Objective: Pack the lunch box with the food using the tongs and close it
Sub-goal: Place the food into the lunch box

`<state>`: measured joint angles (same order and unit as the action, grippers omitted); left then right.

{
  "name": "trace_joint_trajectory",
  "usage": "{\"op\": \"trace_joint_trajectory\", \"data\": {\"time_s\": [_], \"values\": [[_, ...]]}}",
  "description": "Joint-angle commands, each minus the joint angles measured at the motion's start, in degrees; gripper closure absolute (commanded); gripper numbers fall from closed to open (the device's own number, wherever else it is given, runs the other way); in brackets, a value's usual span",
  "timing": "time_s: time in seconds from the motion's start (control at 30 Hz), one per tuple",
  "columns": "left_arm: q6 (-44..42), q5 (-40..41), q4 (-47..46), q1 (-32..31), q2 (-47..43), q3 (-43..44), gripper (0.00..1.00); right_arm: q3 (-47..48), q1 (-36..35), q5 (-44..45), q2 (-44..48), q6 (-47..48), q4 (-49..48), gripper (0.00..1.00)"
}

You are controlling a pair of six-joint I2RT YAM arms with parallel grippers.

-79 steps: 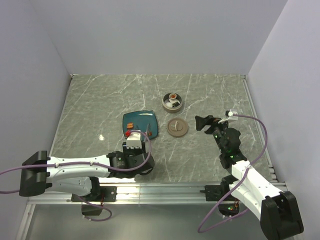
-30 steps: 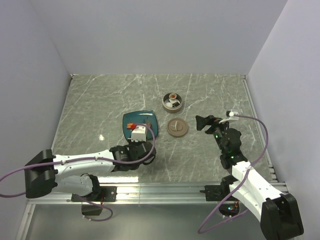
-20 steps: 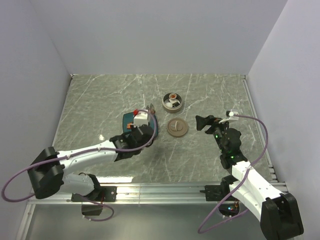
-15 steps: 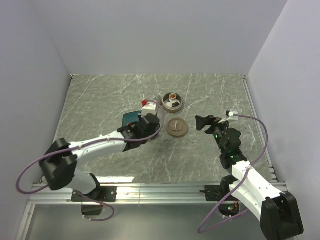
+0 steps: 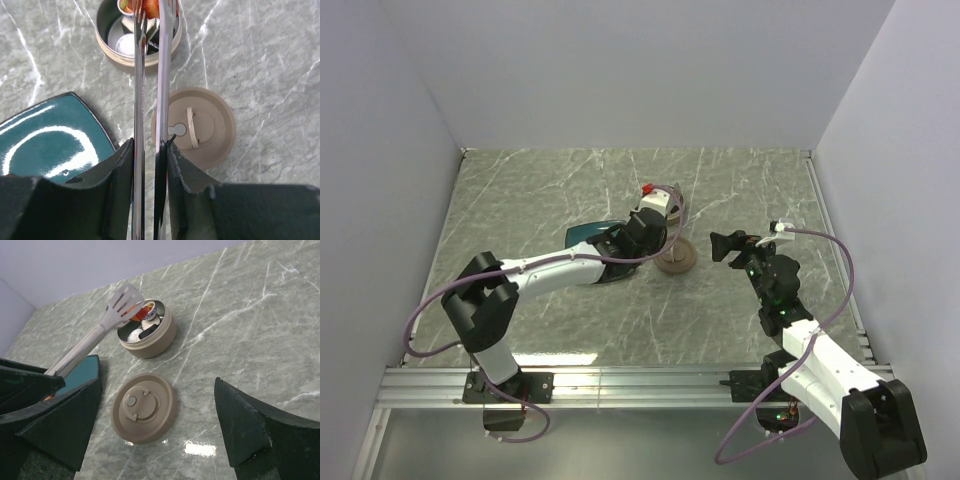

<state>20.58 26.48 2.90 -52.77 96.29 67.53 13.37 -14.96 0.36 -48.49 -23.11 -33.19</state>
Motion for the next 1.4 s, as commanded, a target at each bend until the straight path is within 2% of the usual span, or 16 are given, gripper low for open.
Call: {"op": "trace_joint_trajectory", "data": {"time_s": [0.0, 0.5, 0.8, 1.07, 1.37], "values": [[-0.9, -1.5, -1.6, 0.1, 0.9, 2.6, 0.72, 0.5, 0.4, -0.2, -0.3, 0.4, -2.3, 0.00], [-0.2, -0.8, -0.2, 0.1, 2.7, 3.2, 0.71, 0.5, 0.5, -0.2, -0.1, 0.4, -2.2, 0.00], [0.3, 0.2, -0.1, 0.2, 2.3, 3.3, 0.52, 0.5, 0.5, -0.2, -0.2, 0.4, -2.2, 0.00], [0.2, 1.1, -0.8, 0.2, 1.1, 3.1, 0.51, 0.6, 0.5, -0.2, -0.4, 0.4, -2.2, 0.00], [-0.4, 4.4, -2.4, 0.1, -4.3, 0.1, 0.51, 0.7, 0.5, -0.2, -0.6, 0.4, -2.2, 0.00]]}}
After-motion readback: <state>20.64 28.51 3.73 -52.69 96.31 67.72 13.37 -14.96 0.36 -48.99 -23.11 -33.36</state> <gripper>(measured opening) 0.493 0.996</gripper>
